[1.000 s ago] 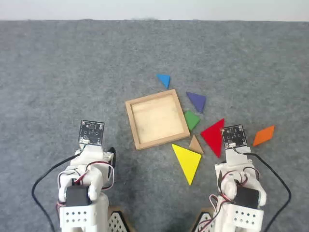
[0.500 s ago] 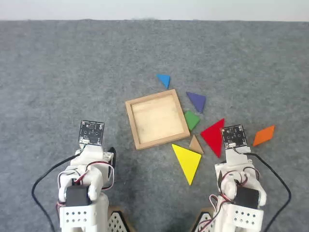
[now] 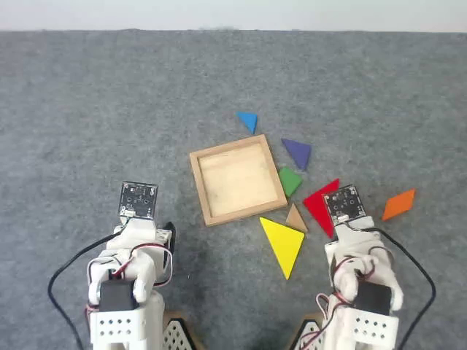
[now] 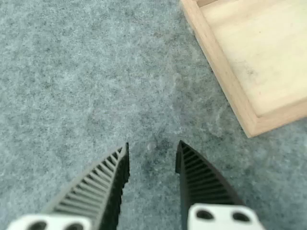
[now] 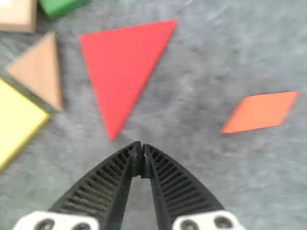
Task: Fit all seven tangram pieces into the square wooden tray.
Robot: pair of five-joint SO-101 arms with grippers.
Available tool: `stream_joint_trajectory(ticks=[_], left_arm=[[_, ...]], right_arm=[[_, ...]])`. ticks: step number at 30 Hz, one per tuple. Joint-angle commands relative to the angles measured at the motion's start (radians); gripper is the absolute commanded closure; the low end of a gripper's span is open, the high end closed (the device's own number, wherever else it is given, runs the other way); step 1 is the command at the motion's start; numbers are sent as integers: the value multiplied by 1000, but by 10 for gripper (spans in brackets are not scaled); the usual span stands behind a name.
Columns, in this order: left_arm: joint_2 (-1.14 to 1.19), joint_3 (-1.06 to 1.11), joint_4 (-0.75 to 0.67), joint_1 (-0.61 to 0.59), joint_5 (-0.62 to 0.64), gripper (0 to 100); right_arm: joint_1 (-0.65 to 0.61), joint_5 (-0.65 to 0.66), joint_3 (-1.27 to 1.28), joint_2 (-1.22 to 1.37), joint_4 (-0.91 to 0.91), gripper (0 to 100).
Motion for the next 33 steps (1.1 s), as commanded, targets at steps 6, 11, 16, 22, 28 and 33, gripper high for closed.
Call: stream_joint_trajectory(ticks=[6,11,16,22,28,33], left_arm=[[-28,-8,9,5,-6,847],[-28,-8,9,3,-6,847],[-28,-8,9,3,-6,847],[-28,-8,9,3,-6,847],[-28,-8,9,3,-6,847],[-28,-8,9,3,-6,847]], right_arm=[[36,54,-299,120,7,950],[30,25,-540,453,5,944],[12,-80,-792,871,5,941],[-262,-218,-1042,1303,21,939],[-476,-276,-1180,1593,12,939],[-481,-278,-1165,1624,-30,931]])
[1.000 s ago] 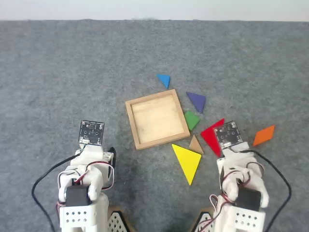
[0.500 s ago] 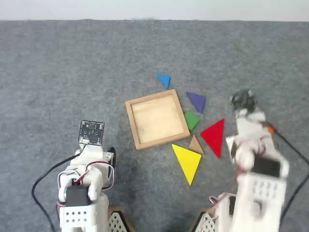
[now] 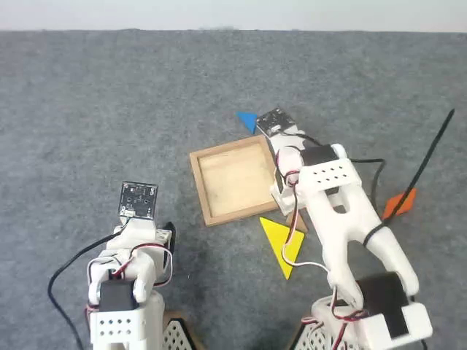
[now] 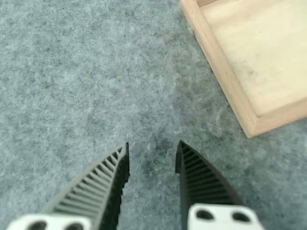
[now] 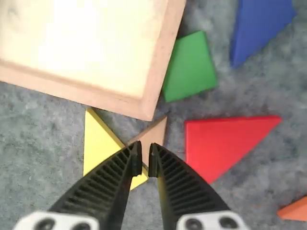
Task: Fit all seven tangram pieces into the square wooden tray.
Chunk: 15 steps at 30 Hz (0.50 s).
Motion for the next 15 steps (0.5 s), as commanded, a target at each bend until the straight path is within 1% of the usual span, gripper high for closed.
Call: stream_joint_trajectory(ticks=[1,5,9,13,15], left_arm=[[-28,-8,9,3,-6,847],[-28,-8,9,3,-6,847],[-28,-8,9,3,-6,847],[-28,-8,9,3,-6,847],[-28,-8,9,3,-6,847]], right_arm=[[-12,-14,-20,-5,-58,918],[-5,-49,63,8,-131,841],[45,-84,104,15,-170,772],[91,-141,114,7,-174,764],[105,-143,117,13,-194,762]])
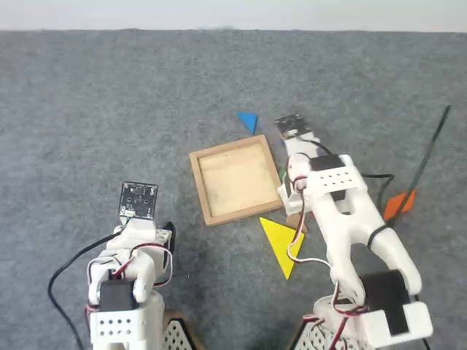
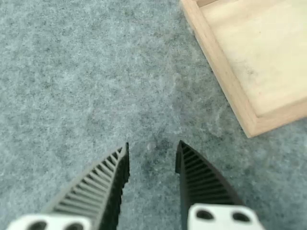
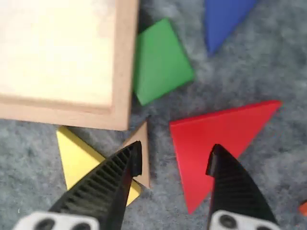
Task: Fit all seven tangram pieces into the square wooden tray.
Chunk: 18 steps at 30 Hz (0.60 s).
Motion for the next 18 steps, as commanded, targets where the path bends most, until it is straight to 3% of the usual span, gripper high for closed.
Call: stream_joint_trajectory(ticks=[1,6,12,18], left_arm=[[-28,-8,9,3,-6,847],[-28,-8,9,3,-6,847],[-28,-8,9,3,-6,847],[-28,-8,9,3,-6,847]], right_arm=[[39,-40,-5,-2,-39,761],[39,-95,6,25,-41,753],[93,-152,3,44,-42,668],[91,-213,5,45,-61,665]])
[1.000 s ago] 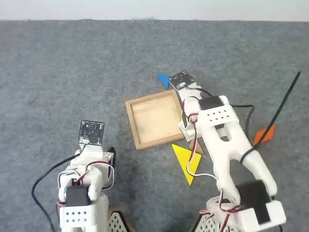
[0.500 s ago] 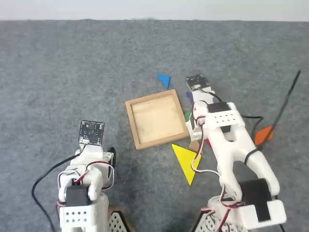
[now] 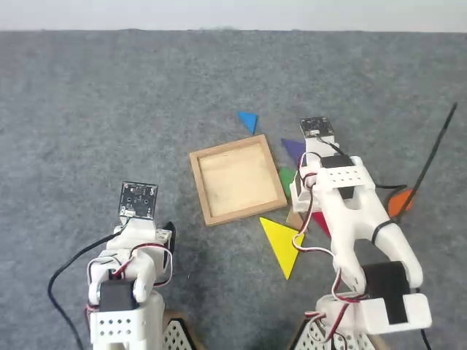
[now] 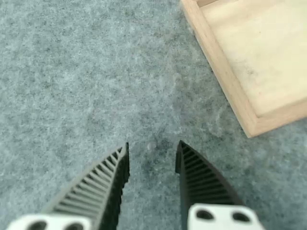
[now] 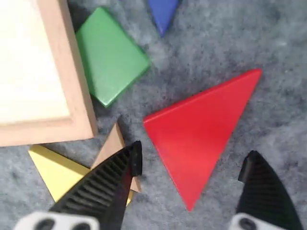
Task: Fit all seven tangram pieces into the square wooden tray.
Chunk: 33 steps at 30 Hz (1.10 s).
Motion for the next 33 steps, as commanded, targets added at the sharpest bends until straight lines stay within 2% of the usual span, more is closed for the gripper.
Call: stream_joint_trajectory(ticks=[1,6,8,27,33], left_arm=[[-28,-8,9,3,-6,847],[-28,-8,9,3,-6,847],[-28,-8,9,3,-6,847],[-28,-8,9,3,-6,847],[-28,-8,9,3,-6,847]], right_arm=[[12,-110,-9,-10,-38,664],[-19,-354,-41,-10,-36,664],[-45,-408,-55,-10,-36,663],[-10,-413,-58,-5,-105,664],[-10,-373,-101,113,-99,664]])
